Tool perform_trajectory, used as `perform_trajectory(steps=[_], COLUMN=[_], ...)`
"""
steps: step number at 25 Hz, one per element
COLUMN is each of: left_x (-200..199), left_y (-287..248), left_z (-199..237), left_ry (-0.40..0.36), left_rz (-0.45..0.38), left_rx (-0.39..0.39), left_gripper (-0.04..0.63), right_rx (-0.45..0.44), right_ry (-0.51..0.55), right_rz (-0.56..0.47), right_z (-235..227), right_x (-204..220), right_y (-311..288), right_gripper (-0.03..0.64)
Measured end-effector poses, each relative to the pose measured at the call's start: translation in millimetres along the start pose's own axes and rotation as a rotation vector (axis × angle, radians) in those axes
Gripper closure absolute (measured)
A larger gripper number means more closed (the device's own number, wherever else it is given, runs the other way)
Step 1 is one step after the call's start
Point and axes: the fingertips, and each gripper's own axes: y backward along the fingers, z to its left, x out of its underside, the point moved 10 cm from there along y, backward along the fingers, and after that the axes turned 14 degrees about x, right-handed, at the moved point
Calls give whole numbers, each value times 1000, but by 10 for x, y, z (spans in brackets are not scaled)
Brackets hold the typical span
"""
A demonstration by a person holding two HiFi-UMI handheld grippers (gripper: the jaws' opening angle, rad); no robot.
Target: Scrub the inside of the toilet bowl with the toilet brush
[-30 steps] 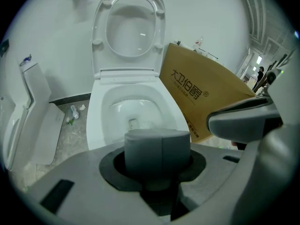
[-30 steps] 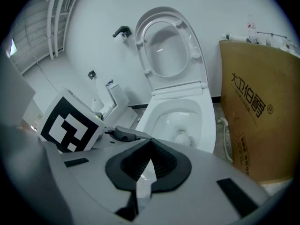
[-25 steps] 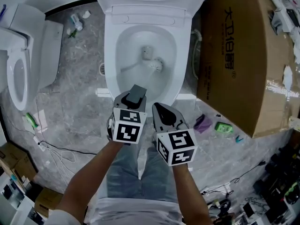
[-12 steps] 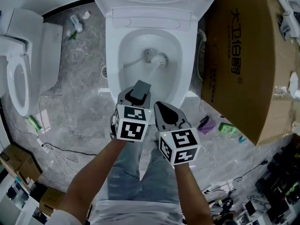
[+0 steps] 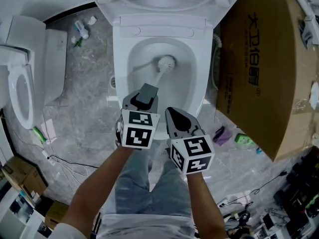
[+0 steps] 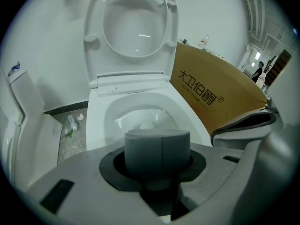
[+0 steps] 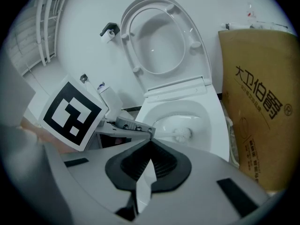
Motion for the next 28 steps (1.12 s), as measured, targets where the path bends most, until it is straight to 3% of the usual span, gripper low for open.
perform_trajectory(steps=[15, 28], left_x=[139, 591], left_y=[305, 529], left_z=[157, -150], left_ry=[56, 102], left_rz=[-11, 0], left_rx=[-103, -140], left_gripper=[437, 437], right_rx=[-26, -43], right_ry=[41, 78], right_rz=[8, -2], right_z=[-3, -14], right_x=[26, 242], right_y=[86, 435], right_gripper=[618, 618])
